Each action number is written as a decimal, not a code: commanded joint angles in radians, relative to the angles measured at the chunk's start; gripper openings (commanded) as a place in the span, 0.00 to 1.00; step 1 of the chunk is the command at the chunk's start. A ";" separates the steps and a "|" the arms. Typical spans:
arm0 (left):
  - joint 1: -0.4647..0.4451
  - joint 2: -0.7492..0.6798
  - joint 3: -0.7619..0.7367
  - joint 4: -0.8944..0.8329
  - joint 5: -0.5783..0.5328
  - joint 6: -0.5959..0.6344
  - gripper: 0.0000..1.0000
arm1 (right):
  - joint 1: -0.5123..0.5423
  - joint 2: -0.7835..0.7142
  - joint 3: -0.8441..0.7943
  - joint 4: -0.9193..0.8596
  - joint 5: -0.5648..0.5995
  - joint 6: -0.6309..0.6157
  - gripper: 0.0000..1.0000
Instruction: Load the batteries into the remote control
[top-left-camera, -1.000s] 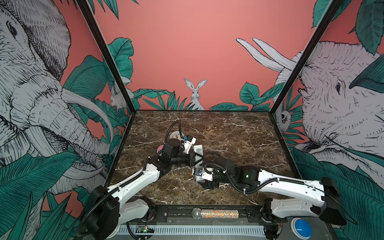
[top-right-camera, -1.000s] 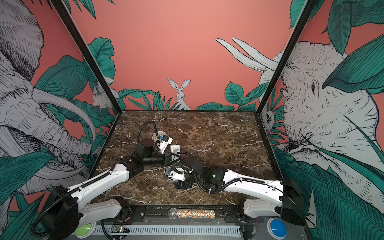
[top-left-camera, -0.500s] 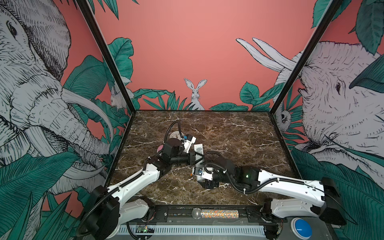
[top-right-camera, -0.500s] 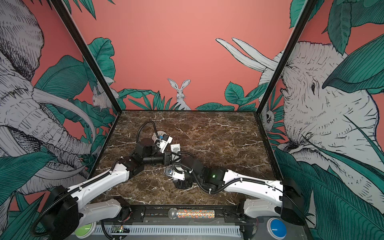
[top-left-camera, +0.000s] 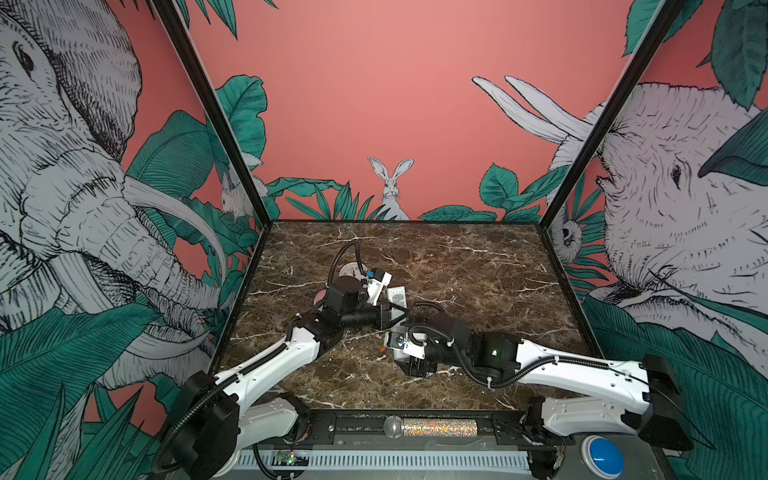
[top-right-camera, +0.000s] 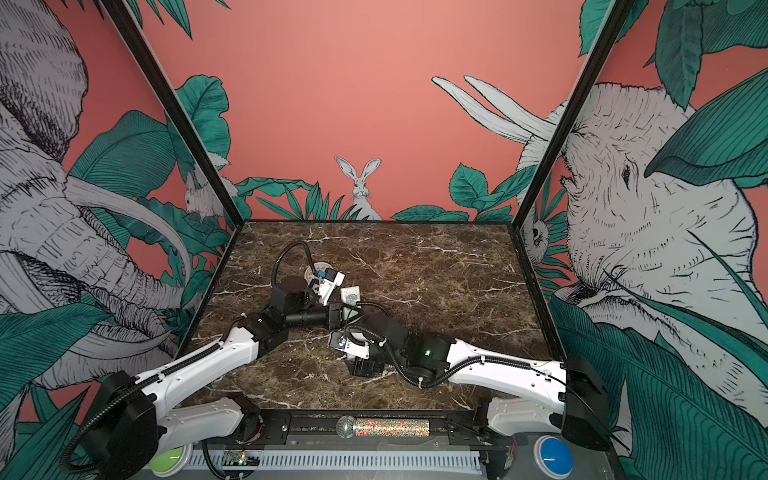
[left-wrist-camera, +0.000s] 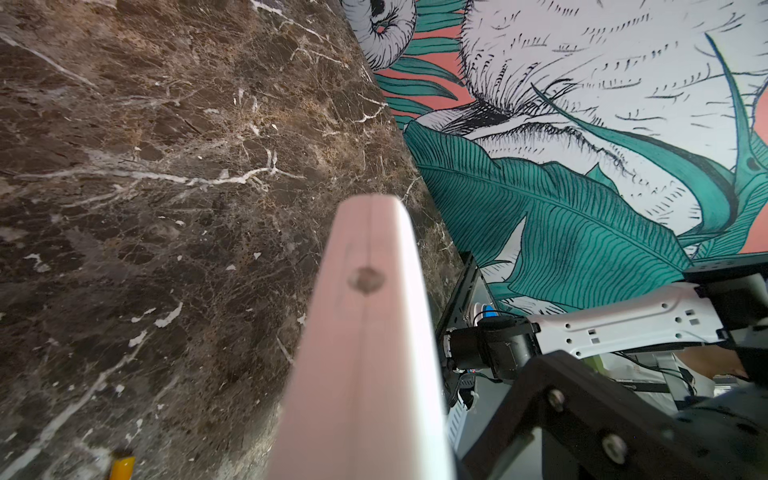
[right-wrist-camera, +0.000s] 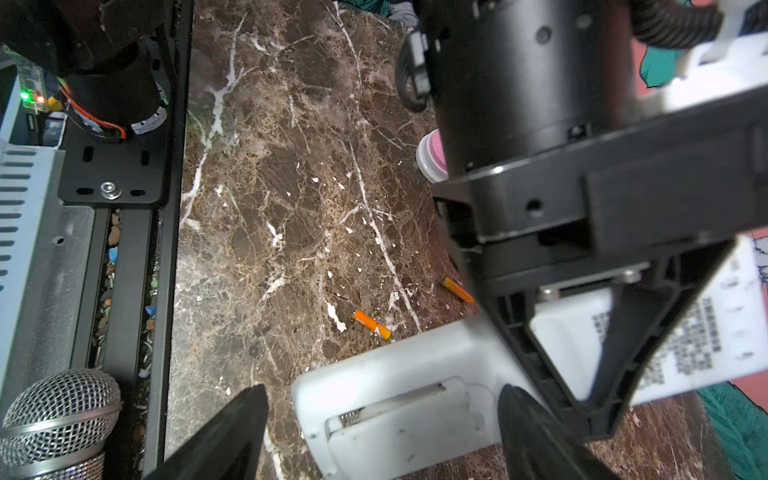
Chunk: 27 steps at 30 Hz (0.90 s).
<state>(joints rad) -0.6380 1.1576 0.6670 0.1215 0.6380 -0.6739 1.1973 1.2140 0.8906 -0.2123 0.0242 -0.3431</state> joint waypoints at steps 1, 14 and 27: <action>0.005 -0.004 -0.017 0.047 -0.006 -0.017 0.00 | 0.007 -0.022 -0.012 0.050 0.022 0.019 0.89; 0.006 -0.004 -0.061 0.131 -0.121 -0.106 0.00 | 0.007 -0.083 -0.010 0.049 0.070 0.099 0.92; 0.006 0.036 -0.112 0.317 -0.195 -0.242 0.00 | -0.061 -0.193 0.110 -0.185 0.201 0.504 0.94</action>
<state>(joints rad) -0.6357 1.1824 0.5781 0.3298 0.4614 -0.8635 1.1694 1.0378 0.9543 -0.3130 0.1692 0.0029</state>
